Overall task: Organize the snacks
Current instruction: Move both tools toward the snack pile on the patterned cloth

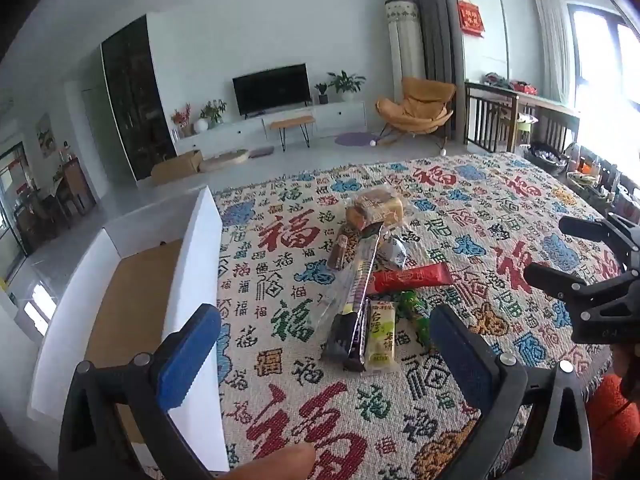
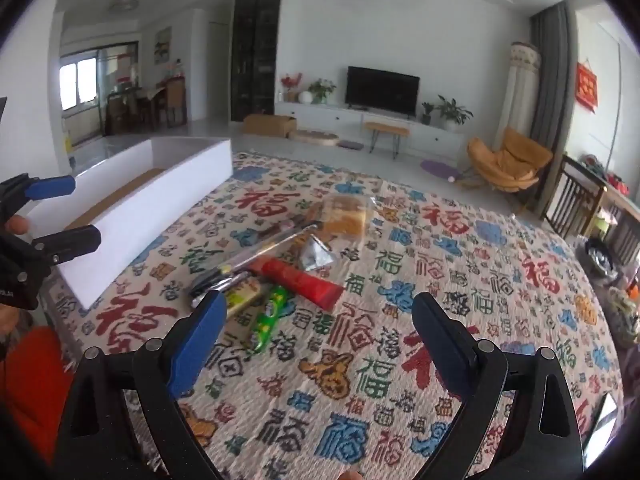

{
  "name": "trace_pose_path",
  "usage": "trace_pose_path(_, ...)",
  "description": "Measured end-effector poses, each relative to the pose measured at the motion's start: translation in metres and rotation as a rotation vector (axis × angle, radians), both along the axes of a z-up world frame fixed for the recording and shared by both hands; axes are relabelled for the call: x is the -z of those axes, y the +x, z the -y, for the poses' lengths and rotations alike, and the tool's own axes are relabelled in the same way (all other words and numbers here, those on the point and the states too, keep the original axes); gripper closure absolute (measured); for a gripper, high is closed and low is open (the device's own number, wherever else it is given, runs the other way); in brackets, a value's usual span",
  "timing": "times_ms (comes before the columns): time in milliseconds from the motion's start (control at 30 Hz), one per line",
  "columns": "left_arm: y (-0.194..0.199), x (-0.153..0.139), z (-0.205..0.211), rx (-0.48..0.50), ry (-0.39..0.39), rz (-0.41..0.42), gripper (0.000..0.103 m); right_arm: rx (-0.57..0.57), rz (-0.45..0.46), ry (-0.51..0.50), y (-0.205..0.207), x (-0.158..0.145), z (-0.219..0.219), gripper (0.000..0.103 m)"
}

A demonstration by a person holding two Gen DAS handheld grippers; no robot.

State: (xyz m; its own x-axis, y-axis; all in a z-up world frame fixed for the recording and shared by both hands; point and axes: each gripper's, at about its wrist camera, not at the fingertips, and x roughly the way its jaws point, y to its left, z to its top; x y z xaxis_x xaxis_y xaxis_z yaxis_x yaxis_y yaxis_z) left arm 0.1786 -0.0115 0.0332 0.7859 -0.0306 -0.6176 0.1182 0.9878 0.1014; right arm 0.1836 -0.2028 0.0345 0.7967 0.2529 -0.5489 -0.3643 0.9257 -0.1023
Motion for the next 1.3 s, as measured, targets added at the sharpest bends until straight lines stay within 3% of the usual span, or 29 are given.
trace_pose_path(100,0.004,-0.012,0.008,-0.044,-0.011,-0.045,0.0,0.087,-0.047,0.015,0.015,-0.005,0.006,0.007)
trace_pose_path(233,-0.022,-0.02,0.015,-0.091,-0.056,-0.073,0.0,0.212,-0.074,0.068,0.01,-0.022,0.013,0.007)
trace_pose_path(367,-0.046,0.009,0.02,-0.121,-0.053,-0.052,0.0,0.275,-0.081,0.147,-0.01,-0.009,0.018,0.007)
trace_pose_path(467,-0.062,0.048,0.022,-0.115,-0.035,-0.003,0.0,0.271,-0.022,0.097,-0.03,0.02,0.013,0.007)
trace_pose_path(533,-0.083,0.067,0.021,-0.151,-0.032,0.044,0.0,0.29,0.048,0.125,-0.05,0.038,0.015,0.007)
trace_pose_path(600,-0.097,0.07,0.02,-0.2,-0.013,-0.039,0.0,0.322,0.098,0.166,-0.075,0.053,0.017,0.007)
trace_pose_path(667,-0.12,0.061,0.016,-0.159,-0.058,-0.012,0.0,0.319,-0.038,0.174,-0.08,0.053,0.017,0.007)
trace_pose_path(700,-0.127,0.059,0.015,-0.154,-0.065,0.028,0.0,0.281,-0.027,0.213,-0.086,0.045,0.018,0.007)
trace_pose_path(767,-0.122,0.064,0.019,-0.164,-0.021,0.031,0.0,0.258,0.085,0.205,-0.1,0.032,0.017,0.007)
trace_pose_path(833,-0.112,0.069,0.022,-0.152,0.002,-0.007,0.0,0.251,0.141,0.138,-0.103,0.028,0.008,0.007)
trace_pose_path(967,-0.102,0.064,0.024,-0.082,0.017,0.041,0.0,0.28,0.125,0.172,-0.101,0.027,0.012,0.007)
trace_pose_path(1067,-0.077,0.064,0.022,-0.063,0.129,0.113,0.0,0.305,0.099,0.126,-0.095,0.038,0.011,0.007)
trace_pose_path(1133,-0.057,0.062,0.016,-0.051,0.164,0.118,0.0,0.327,0.077,0.111,-0.09,0.046,0.014,0.007)
trace_pose_path(1300,-0.012,0.062,0.001,-0.028,0.112,0.113,0.0,0.335,0.021,0.105,-0.082,0.064,0.018,0.007)
